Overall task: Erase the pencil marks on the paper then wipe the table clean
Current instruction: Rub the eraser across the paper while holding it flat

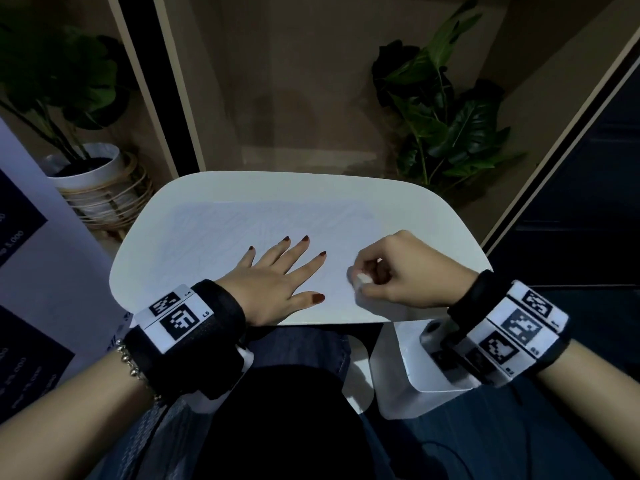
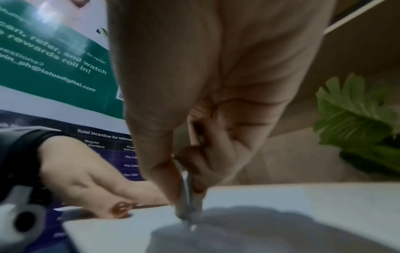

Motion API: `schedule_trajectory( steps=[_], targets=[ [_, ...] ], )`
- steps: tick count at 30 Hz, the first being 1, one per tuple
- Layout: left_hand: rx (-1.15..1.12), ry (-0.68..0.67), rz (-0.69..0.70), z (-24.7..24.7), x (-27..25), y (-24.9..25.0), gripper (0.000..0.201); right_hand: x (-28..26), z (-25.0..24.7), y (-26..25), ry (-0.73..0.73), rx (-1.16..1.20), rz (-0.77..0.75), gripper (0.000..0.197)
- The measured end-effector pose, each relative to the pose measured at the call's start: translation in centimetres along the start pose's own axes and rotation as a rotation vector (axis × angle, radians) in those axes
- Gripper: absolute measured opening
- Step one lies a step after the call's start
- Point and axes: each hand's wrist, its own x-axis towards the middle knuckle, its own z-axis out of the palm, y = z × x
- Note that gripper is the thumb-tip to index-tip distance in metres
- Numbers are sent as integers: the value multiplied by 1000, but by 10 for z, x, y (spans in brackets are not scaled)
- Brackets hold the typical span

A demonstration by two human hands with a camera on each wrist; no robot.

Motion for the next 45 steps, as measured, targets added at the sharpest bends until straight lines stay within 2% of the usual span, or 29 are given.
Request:
schedule_trajectory(
  steps=[3,7,11,14,17,19,25,28,32,36,41,45],
  targets=[
    [3,6,3,0,0,0,67,0,2,0,-37,95,12,6],
    [-9,12,7,0,-1,0,66,-3,-11,18,-87,75,123,5],
    [-7,3,18,-3,-3,-2,61,-2,-11,20,-91,64,137,5],
    [-34,1,23,-5,-6,-3,55,0,-9,26,-8,20,167,8],
    [-38,24,16,-5,-7,-1,52,2,-1,29,162,-39,153,11],
    [-41,41,6,-3,-6,1,51,3,8,25,246,28,152,8],
    [-27,64,-13,0,-3,3,50,-2,45,-9,261,307,146,8],
    [-26,63,-15,1,-2,3,50,-2,43,-5,249,303,144,7],
    [-20,46,-16,1,-2,2,51,1,41,3,328,219,190,7],
    [-26,29,-17,0,-3,1,52,0,48,-6,257,271,140,4],
    [-20,13,-9,-1,-4,1,54,2,40,5,332,196,172,4],
    [-45,13,-6,0,-3,0,58,0,50,-14,237,239,69,1]
  ],
)
